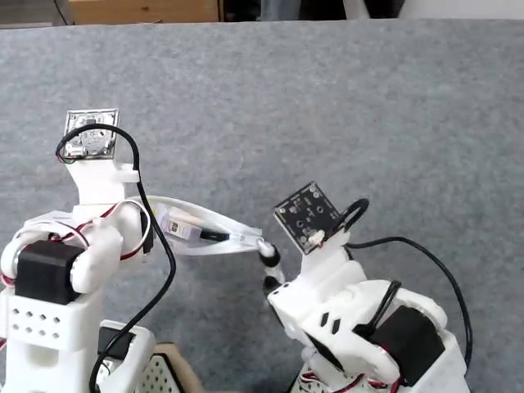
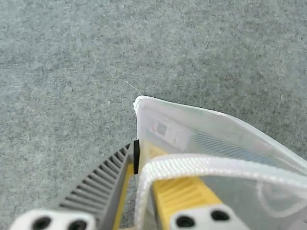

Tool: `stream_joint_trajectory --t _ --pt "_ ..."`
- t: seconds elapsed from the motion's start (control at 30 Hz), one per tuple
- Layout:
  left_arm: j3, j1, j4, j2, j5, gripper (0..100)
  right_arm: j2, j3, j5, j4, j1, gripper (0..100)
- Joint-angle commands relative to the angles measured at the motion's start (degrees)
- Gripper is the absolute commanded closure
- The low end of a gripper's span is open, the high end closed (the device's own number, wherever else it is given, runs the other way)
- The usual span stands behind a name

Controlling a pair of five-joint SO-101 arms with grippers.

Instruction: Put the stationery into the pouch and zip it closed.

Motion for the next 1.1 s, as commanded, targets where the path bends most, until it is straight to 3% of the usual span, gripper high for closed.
stream_joint_trajectory --t 0.0,0.2,0.33,0.73,1.07 --pt "-0.22 -0.57 -1.49 1.49 0.7 97 1.27 -1.45 0.53 0.44 -0.79 65.2" --pt "-0.31 -0.57 -1.41 1.49 0.7 97 6.29 -0.57 0.35 -0.79 -3.69 65.2" --pt "-0.31 -0.57 -1.23 1.49 0.7 97 9.36 5.14 0.35 -7.3 -3.52 65.2" --pt "0.04 -0.48 -1.41 1.49 0.62 97 4.26 8.4 0.44 -10.81 -3.43 65.8" --pt "-0.13 -0.48 -1.23 1.49 0.62 97 0.48 14.46 0.62 -18.37 -3.43 97.5"
